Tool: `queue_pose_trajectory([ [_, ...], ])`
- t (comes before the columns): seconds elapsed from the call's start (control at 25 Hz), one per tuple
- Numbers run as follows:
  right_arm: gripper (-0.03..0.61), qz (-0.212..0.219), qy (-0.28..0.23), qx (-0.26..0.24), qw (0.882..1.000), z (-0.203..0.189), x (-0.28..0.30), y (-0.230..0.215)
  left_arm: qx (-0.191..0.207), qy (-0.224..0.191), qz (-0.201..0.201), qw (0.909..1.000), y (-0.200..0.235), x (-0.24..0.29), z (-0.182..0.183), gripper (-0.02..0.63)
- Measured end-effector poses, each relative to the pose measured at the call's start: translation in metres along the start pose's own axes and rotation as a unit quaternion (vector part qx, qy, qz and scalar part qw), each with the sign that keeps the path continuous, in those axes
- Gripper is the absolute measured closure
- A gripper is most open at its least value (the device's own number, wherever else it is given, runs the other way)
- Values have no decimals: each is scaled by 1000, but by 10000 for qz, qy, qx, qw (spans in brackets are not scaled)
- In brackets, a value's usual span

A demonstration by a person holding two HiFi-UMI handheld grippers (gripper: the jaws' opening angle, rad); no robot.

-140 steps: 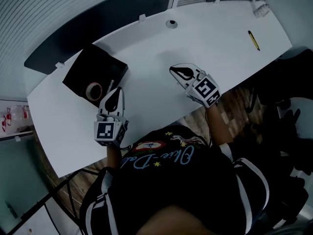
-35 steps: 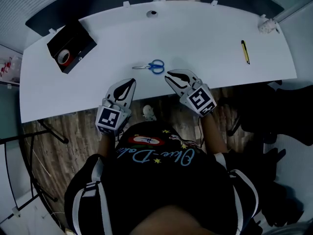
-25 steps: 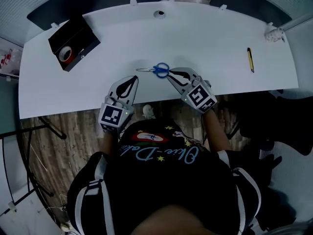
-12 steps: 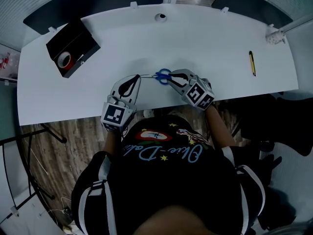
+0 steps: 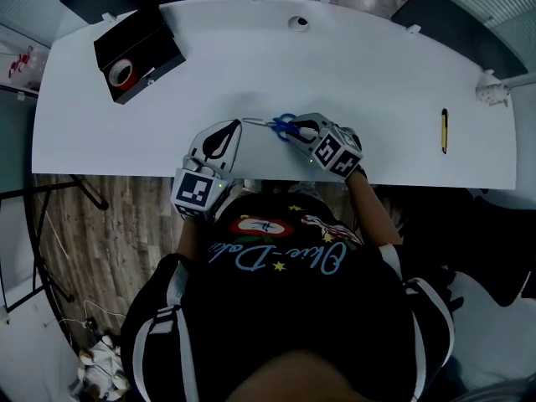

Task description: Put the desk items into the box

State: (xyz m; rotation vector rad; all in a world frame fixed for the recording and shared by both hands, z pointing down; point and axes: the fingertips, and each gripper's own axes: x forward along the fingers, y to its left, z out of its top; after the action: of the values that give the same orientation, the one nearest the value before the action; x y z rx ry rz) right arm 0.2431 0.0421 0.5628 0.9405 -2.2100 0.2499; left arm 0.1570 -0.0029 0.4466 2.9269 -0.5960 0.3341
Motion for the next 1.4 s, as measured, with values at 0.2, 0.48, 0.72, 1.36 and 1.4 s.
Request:
queue_pose_trajectory([
  [0.2, 469, 201, 173, -90, 9996, -7, 13, 0, -99, -96, 327, 9994, 0, -5, -8, 617],
  [0.48, 456, 395, 347, -41, 9986, -18, 23, -2, -208, -114, 744, 9969, 9, -25, -11, 617],
  [0.72, 446, 556, 225, 327, 9977, -17, 25, -6, -196, -206, 1002, 9946, 21, -40, -8, 617],
  [1.36, 491, 827, 227, 605, 9945, -18, 25, -4, -335, -170, 1279, 9911, 17, -50, -11, 617],
  [1.4, 491, 818, 219, 579, 9947, -17, 24, -4, -336, -177, 1322, 9905, 17, -50, -10, 617],
])
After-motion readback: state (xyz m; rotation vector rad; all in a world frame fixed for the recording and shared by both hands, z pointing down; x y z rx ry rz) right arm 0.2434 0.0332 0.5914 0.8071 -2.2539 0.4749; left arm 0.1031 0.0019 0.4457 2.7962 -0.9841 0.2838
